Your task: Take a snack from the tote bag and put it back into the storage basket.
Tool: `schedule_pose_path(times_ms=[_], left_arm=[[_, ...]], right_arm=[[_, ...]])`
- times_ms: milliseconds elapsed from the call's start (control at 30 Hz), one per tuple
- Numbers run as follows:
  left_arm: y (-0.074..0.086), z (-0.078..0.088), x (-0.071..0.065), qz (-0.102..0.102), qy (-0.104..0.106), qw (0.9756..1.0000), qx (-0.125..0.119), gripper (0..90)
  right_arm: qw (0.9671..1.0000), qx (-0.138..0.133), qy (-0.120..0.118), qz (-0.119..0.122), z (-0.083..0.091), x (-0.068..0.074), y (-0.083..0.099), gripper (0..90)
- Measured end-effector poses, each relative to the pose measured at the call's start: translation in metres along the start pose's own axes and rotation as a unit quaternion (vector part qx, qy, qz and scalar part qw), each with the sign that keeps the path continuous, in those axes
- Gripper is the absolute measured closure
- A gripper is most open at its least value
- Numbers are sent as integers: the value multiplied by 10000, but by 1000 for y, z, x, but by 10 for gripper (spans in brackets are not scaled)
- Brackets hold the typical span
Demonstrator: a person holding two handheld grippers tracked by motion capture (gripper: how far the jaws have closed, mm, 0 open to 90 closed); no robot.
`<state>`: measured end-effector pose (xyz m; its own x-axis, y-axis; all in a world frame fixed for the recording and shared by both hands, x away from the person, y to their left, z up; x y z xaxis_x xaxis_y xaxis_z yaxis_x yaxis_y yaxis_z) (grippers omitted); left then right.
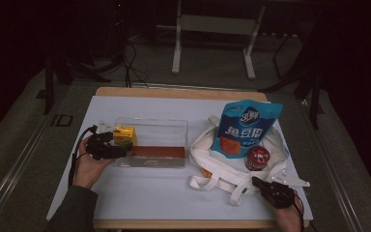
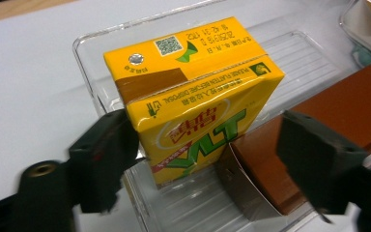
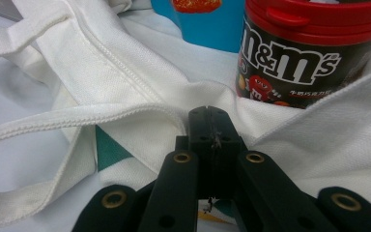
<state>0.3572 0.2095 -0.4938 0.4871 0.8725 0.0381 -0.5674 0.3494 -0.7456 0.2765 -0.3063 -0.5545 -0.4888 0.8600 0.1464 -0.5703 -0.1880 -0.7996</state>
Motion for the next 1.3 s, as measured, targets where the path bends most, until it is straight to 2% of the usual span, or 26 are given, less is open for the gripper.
schedule_pose_path(times_ms=[200, 367, 433, 567, 667, 867, 1033, 1100, 1300], left_arm=[[-5, 6, 2, 33, 48, 9999, -155, 171], [-10, 11, 3, 50, -23, 9997, -218, 148], [-12, 13, 3, 72, 42, 9996, -275, 148], [-16, 16, -1, 16, 5, 9994, -332, 145], [-18, 18, -2, -7, -42, 9994, -331, 103], [-23, 22, -9, -97, -37, 9992, -393, 91], [-30, 26, -17, -207, 118, 9986, -483, 24], [-32, 28, -20, -249, 183, 9980, -559, 24], [-36, 32, -29, -448, 105, 9966, -683, 50]], right_arm=[[10000, -1, -6, -6, 0, 0, 0, 900], [10000, -1, -18, -9, 0, 0, 0, 899], [10000, 2, -13, -8, 0, 0, 0, 899], [10000, 6, -4, -7, 0, 0, 0, 900], [10000, 3, -6, -7, 0, 0, 0, 899], [10000, 8, -8, -1, 0, 0, 0, 900], [10000, 9, 1, -1, 0, 0, 0, 899], [10000, 15, 10, 3, 0, 0, 0, 899], [10000, 20, 24, 8, 0, 1, 0, 899]])
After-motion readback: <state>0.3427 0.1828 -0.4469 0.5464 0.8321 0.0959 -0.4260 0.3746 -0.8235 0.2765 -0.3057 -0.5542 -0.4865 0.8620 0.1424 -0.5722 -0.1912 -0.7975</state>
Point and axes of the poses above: each handheld gripper's, and its own axes: z roughly backward along the jaws, y roughly out of its underside, x roughly to its left, the point moved 4 cm from there along -z, roughly forward along the jaws, and after that the axes turned 4 degrees about -z, right-handed, at the moved point
